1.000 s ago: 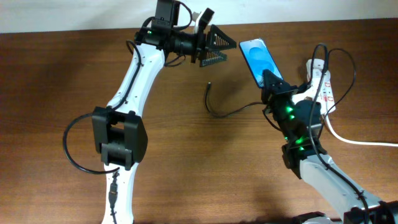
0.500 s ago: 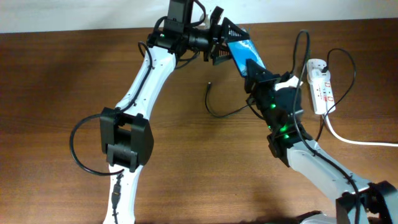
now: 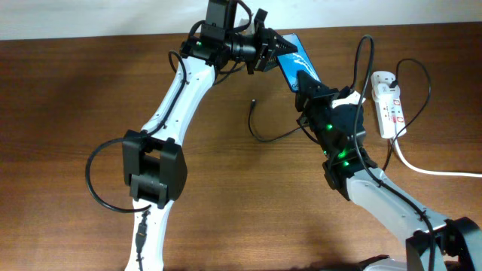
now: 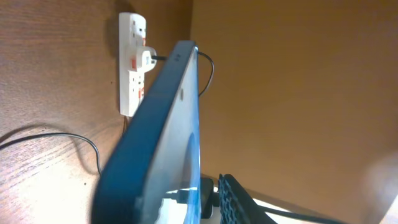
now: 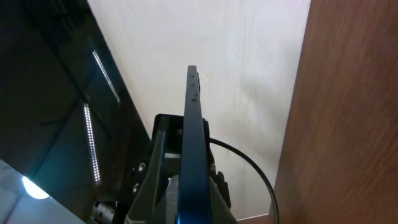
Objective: Plug charger to phone and switch on socket
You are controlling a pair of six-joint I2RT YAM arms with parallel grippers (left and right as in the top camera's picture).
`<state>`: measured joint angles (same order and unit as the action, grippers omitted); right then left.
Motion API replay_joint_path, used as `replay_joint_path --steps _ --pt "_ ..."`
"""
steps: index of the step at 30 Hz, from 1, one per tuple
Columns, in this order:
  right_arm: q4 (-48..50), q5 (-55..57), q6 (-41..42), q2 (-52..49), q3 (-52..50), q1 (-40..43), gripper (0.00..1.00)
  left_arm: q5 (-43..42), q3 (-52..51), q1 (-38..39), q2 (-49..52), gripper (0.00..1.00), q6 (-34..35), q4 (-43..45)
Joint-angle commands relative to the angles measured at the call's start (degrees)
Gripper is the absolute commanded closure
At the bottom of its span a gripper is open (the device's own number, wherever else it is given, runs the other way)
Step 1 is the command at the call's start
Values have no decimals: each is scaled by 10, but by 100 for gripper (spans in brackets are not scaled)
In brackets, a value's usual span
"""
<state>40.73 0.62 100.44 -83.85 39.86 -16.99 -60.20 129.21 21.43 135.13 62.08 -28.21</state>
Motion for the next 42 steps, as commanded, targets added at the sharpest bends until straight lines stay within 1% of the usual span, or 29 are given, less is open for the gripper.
replay_joint_path --steps 1,6,8,16,18,19,20,23,24,26,27,28,29,31,32,33,34,36,38,39,41,42 --pt "-1 -7 -5 1 14 -7 96 35 0 -1 -1 71 11 3" --pt "-3 -13 -5 1 14 -7 96 46 0 -1 -1 73 13 3" --pt "-3 -14 -5 1 14 -7 96 50 0 -1 -1 78 13 3" --pt "-3 -17 -5 1 14 -7 96 52 0 -1 -1 83 18 3" --pt "-3 -17 -5 1 14 -7 96 52 0 -1 -1 86 18 3" --pt "-3 -19 -5 1 14 -7 96 54 0 -1 -1 91 18 3" --pt "-3 -19 -5 1 14 -7 96 63 0 -1 -1 99 17 3" --pt "-3 -19 -5 1 14 -7 95 63 0 -1 -1 100 17 3" --pt "-3 -19 -5 1 14 -7 91 63 0 -1 -1 100 17 3" --pt "-3 -19 -5 1 14 -7 87 62 0 -1 -1 100 17 3" --pt "-3 -19 -5 1 14 -7 83 63 0 -1 -1 100 17 3" --pt "-3 -19 -5 1 14 -7 82 63 0 -1 -1 100 17 3" --pt "-3 -19 -5 1 14 -7 78 63 0 -1 -1 100 17 3" --pt "-3 -19 -5 1 14 -7 76 63 0 -2 -1 100 17 3" --pt "-3 -19 -5 1 14 -7 70 63 0 -2 -1 100 17 3" --pt "-3 -19 -5 1 14 -7 62 64 0 -3 -1 100 17 3" --pt "-3 -19 -5 1 14 -7 61 64 0 -5 -1 100 16 2" --pt "-3 -19 -5 1 14 -6 53 64 0 -7 -1 100 9 1" --pt "-12 -19 -5 1 14 -6 36 62 0 -14 -1 100 -21 -15" --pt "-16 -19 -5 1 14 -6 31 60 0 -19 -1 100 -43 -37" --pt "-18 -19 -37 1 14 -6 21 59 0 -33 -1 100 -71 -85" --pt "-21 -36 -45 1 14 -6 0 52 0 -45 -1 100 -86 -105"
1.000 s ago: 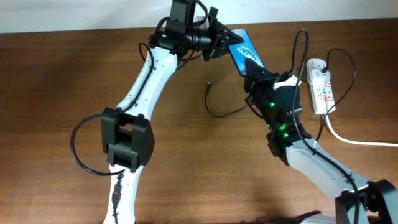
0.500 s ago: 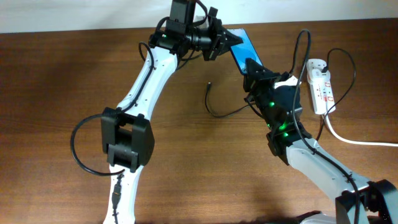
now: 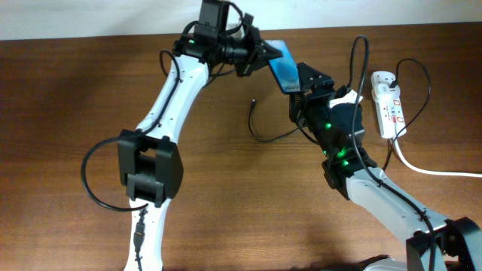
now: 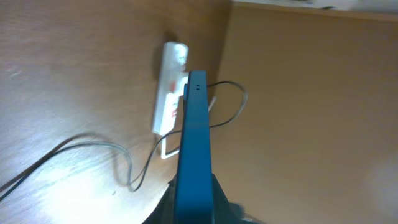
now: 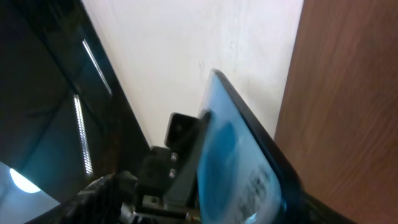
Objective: Plug charger to phone and switch on socket
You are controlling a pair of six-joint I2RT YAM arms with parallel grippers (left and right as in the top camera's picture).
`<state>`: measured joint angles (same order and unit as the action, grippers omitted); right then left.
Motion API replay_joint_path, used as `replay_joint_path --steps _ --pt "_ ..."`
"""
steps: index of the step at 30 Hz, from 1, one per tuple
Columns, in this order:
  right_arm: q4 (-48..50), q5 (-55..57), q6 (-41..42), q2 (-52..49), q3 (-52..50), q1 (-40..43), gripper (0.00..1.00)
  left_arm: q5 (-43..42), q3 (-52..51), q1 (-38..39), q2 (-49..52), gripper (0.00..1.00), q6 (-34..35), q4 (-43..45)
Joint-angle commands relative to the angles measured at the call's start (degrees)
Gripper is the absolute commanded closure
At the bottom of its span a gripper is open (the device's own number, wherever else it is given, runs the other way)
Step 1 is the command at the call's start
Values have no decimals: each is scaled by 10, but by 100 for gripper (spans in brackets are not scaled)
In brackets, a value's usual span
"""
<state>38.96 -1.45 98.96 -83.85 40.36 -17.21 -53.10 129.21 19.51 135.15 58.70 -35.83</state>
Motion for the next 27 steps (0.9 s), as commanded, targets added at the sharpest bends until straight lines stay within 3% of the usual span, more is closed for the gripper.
replay_joint_path --steps 1,5,9,15,19,23,24,25,27 --pt "-3 -36 -42 1 9 -4 2 -41 0 -36 -1 100 -64 -31" --pt "-61 -72 -117 1 9 -4 2 -133 0 -78 -1 100 -92 -43" --pt "-165 -72 -129 1 9 -4 2 -142 0 -115 -1 100 -137 -118" --pt "-277 -134 -299 1 9 -4 2 -254 0 -122 -1 100 -169 -131" --pt "-431 -153 -318 1 9 -2 2 -315 0 -123 -1 100 -168 -131" --pt "-471 -204 -487 2 9 12 1 -329 0 -160 -1 100 -163 -131" --pt "-471 -214 -513 2 10 12 3 -328 0 -173 -1 100 -164 -130" --pt "-471 -219 -529 2 10 12 11 -329 0 -186 -1 100 -182 -128" --pt "-476 -236 -550 2 16 12 18 -341 0 -211 -1 100 -250 -128"
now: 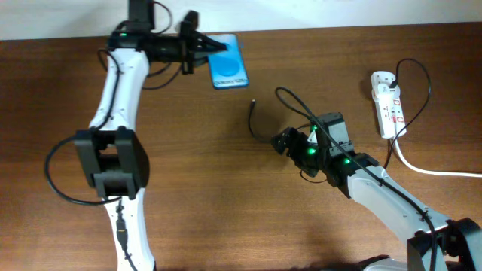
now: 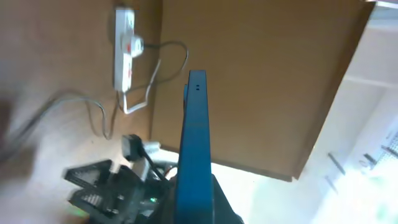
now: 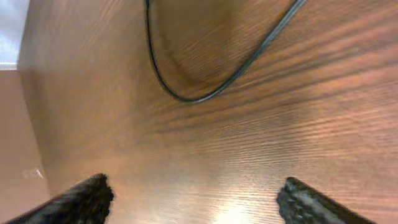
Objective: Plug charger to phone and switch on socket
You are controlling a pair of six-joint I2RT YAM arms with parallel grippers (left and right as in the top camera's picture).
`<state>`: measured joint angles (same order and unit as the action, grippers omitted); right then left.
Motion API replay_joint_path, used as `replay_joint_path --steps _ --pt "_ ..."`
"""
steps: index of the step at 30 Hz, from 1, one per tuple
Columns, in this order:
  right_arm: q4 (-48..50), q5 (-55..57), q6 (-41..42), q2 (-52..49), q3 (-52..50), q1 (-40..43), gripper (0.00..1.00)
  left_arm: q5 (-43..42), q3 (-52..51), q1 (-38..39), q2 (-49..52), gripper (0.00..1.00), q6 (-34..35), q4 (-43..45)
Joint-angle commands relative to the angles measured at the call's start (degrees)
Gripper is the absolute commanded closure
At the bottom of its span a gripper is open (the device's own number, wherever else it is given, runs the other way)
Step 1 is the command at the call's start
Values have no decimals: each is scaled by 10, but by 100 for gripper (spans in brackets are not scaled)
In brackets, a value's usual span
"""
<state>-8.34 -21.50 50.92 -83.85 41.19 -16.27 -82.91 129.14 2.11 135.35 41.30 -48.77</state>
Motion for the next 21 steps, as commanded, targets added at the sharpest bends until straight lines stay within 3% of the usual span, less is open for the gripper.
replay_joint_path --steps 1,6,10,16,21 --pt "-29 -35 -78 2 24 2 20 -46 1 -47 -3 100 -84 0" --pt "-232 54 -167 1 196 2 27 -43 1 -90 -3 100 -152 0" --pt "-277 72 -179 -19 299 2 35 -43 1 -107 -3 100 -153 0" --pt "-443 87 -222 -217 565 -14 44 -43 1 -120 -3 100 -153 -2" --pt "-425 78 -189 -332 635 -29 52 -43 1 -120 -3 100 -153 -2"
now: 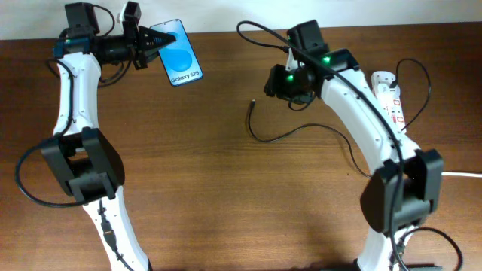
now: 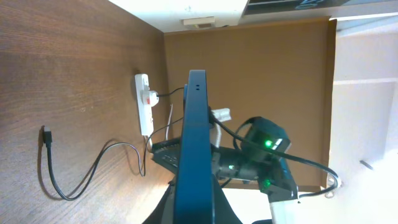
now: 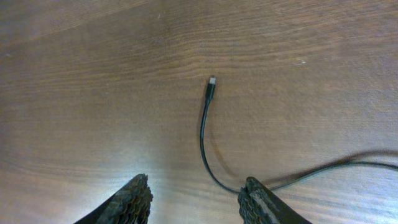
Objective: Plug charger to phone and switch on socket
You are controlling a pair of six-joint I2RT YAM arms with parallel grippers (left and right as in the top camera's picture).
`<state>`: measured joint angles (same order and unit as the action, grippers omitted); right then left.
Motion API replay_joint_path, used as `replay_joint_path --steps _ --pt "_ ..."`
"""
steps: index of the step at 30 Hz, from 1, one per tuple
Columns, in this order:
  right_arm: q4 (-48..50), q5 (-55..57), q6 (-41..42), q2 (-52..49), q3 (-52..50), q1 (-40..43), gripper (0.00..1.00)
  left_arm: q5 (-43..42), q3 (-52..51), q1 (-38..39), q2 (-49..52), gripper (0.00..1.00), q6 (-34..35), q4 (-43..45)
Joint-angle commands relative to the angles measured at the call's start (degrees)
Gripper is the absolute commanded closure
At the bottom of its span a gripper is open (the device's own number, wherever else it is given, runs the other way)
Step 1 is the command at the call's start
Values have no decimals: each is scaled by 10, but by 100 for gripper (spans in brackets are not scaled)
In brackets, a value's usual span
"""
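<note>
The blue phone [image 1: 178, 53], back side up, is held in the air at the far left with my left gripper [image 1: 151, 44] shut on its end. In the left wrist view the phone [image 2: 194, 143] stands edge-on between the jaws of the left gripper [image 2: 193, 208]. The black charger cable lies on the table, its free plug end [image 1: 253, 101] bare. My right gripper [image 1: 275, 83] hovers open just right of that plug end. In the right wrist view, the plug end [image 3: 211, 81] lies ahead of the open right gripper [image 3: 196, 202]. The white socket strip [image 1: 388, 102] holds the charger plug.
The cable loops across the table's middle [image 1: 301, 132] toward the socket strip at the right edge. A white mains lead [image 1: 437, 169] runs off to the right. My right arm's elbow [image 1: 399, 188] stands over the right side of the table.
My left gripper has carried the phone further left along the back edge. My right gripper, then low by the cable loop, is now higher and beside the cable's plug end, still open.
Both grippers met at the phone at the back centre, and it was still there 1.6 s ago. Then my right gripper was open down by the cable and my left held the phone alone, further left. Now the phone is at far left and my right gripper over the plug end.
</note>
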<state>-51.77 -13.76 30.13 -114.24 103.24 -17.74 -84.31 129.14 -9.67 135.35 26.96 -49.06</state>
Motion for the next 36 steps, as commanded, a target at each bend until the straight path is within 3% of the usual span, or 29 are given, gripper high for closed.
replay_joint_path --steps 1,16,21,31,36 --pt "26 -12 31 -43 15 -19 53 -27 1 -2 -3 100 -9 0" --pt "139 48 46 -170 12 -54 64 -27 1 -2 -3 100 -9 -12" --pt "142 160 47 -184 11 -91 68 -18 1 -2 -3 100 -9 -12" --pt "141 164 49 -209 10 -93 69 -18 1 -2 -3 100 -9 -12" --pt "131 157 49 -209 10 -93 79 -18 1 -2 -3 100 -9 -17"
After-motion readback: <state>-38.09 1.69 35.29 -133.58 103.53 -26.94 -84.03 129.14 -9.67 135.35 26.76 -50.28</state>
